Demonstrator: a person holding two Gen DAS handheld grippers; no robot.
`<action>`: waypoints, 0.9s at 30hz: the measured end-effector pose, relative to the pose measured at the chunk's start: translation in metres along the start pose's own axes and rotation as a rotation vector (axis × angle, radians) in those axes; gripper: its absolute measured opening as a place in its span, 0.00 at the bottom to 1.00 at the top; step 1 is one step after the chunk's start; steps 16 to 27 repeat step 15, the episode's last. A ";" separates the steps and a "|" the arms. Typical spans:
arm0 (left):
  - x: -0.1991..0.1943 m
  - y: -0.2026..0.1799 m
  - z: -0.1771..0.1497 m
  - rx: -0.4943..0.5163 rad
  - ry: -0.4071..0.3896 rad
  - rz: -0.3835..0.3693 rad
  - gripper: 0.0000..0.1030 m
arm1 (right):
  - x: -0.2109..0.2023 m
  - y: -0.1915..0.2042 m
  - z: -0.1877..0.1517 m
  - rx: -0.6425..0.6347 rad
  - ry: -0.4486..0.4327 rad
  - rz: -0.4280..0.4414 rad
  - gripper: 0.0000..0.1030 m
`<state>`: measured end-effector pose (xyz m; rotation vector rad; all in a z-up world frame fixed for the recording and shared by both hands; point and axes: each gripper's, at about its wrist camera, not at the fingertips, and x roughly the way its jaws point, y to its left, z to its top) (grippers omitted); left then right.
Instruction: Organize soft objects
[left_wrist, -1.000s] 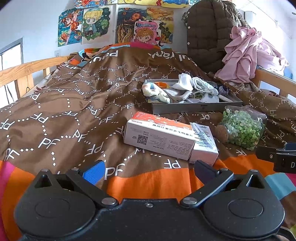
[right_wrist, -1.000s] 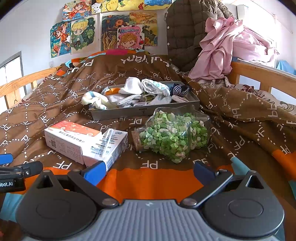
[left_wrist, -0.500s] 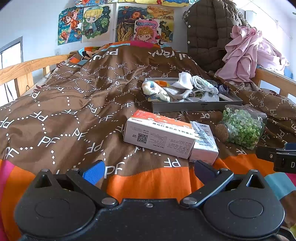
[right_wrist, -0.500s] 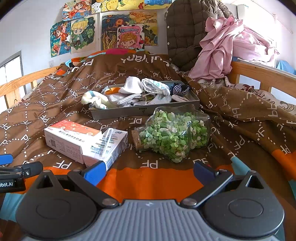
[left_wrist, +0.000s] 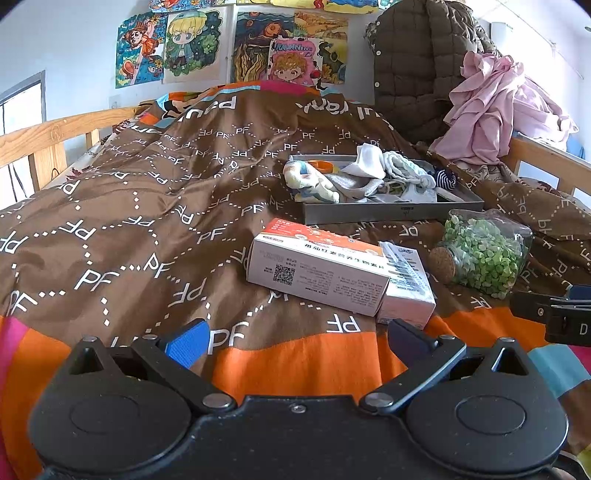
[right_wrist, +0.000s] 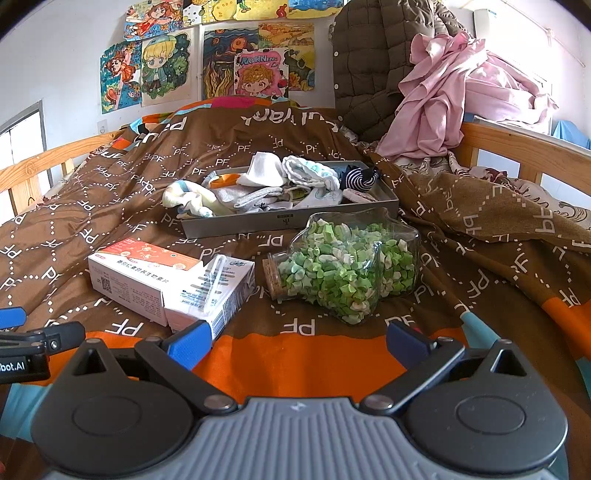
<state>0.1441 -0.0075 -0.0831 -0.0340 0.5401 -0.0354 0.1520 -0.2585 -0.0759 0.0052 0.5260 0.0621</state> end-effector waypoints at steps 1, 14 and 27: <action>0.000 0.000 0.000 0.001 0.000 0.000 0.99 | 0.000 0.000 0.000 0.000 0.000 0.000 1.00; 0.001 0.001 0.000 -0.005 0.004 -0.008 0.99 | 0.000 0.000 0.000 -0.001 0.001 0.000 1.00; 0.001 0.001 0.000 -0.004 0.004 -0.007 0.99 | 0.000 0.000 0.000 -0.001 0.001 0.000 1.00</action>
